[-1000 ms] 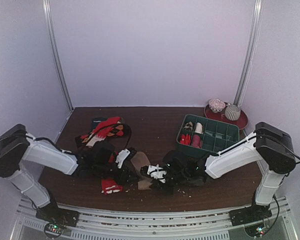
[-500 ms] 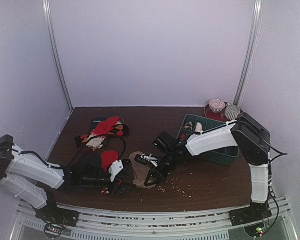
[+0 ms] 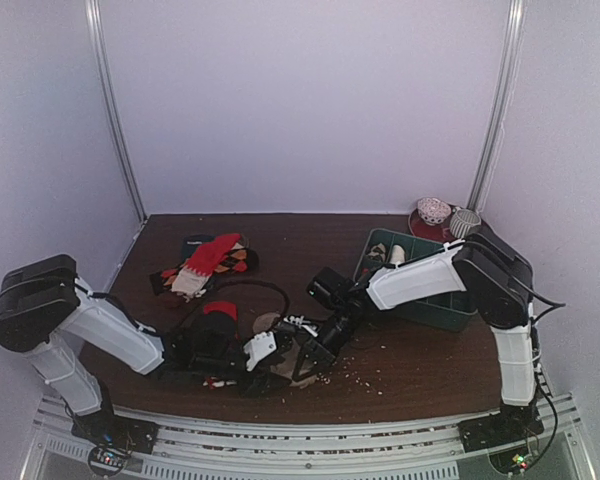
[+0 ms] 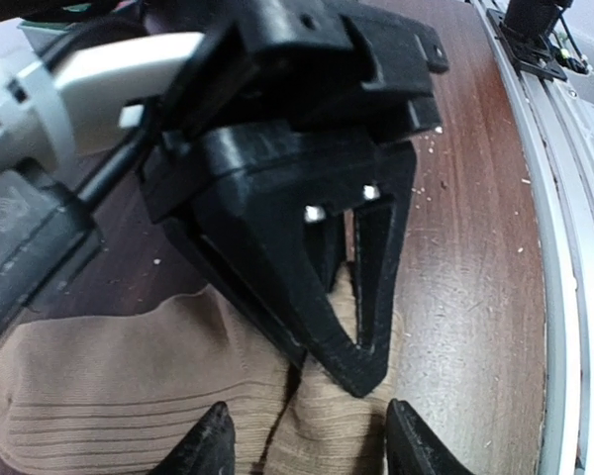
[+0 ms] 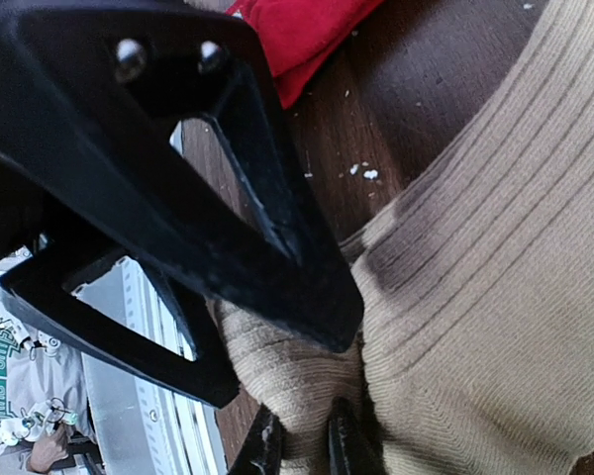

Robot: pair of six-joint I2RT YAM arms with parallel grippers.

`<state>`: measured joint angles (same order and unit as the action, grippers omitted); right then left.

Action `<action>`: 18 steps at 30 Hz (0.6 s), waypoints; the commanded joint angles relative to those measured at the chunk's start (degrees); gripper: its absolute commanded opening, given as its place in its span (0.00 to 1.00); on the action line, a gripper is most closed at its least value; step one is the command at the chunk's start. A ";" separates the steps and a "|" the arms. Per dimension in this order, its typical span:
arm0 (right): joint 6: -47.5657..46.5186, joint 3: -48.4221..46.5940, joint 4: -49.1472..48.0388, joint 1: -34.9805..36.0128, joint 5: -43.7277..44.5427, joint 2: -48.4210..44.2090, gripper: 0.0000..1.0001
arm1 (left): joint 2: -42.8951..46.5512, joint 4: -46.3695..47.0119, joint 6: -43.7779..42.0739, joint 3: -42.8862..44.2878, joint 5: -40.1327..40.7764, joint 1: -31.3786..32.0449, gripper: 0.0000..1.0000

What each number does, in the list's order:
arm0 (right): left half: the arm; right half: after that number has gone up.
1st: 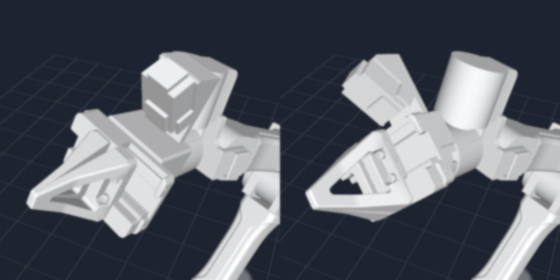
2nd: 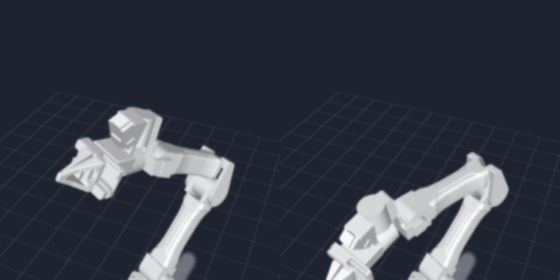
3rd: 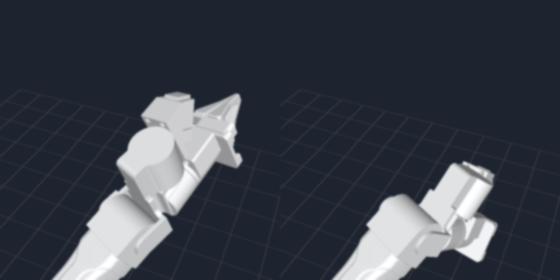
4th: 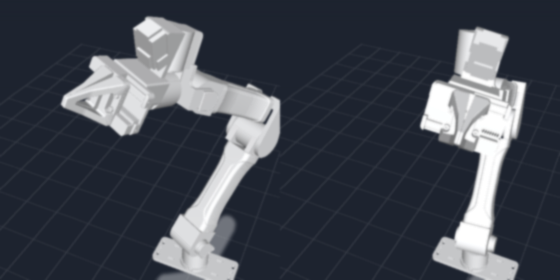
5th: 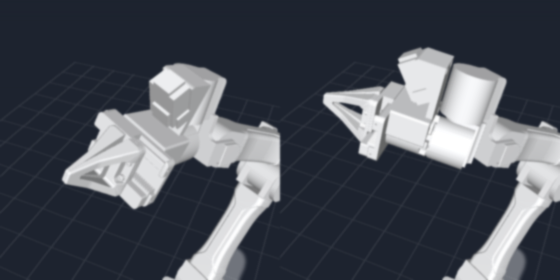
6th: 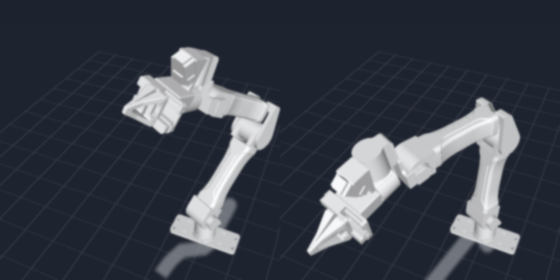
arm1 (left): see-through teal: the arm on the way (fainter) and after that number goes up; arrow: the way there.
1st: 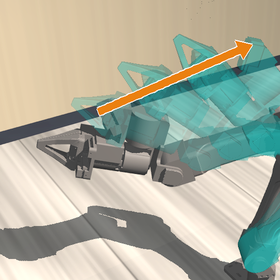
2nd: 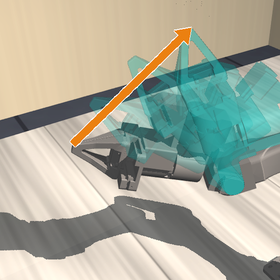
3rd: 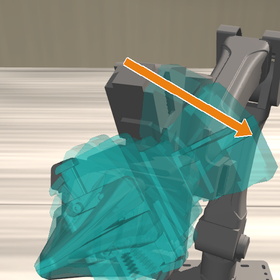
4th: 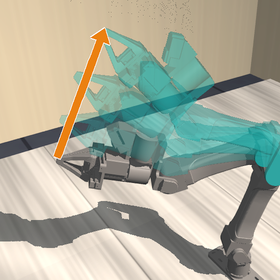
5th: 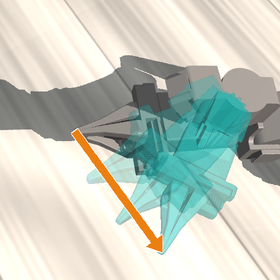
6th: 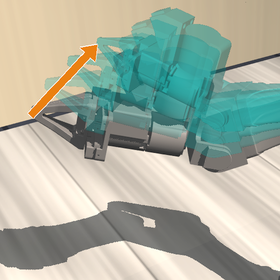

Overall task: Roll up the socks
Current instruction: Roll a pair of socks at the center of the board.

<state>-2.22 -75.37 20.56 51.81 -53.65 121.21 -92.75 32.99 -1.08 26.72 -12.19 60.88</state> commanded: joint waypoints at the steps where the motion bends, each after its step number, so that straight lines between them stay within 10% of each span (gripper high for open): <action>1: 0.37 3.13 9.08 -0.34 6.57 4.54 0.08 | -0.92 2.54 0.12 1.00 -3.09 0.78 0.51; 18: 1.93 3.57 7.43 -0.74 6.54 4.23 0.08 | -4.00 6.13 3.88 -0.27 -1.97 1.43 0.43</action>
<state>-1.10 -75.00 20.78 51.27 -54.83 121.32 -95.24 36.21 1.52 25.30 -14.00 62.00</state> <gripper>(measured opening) 0.129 0.464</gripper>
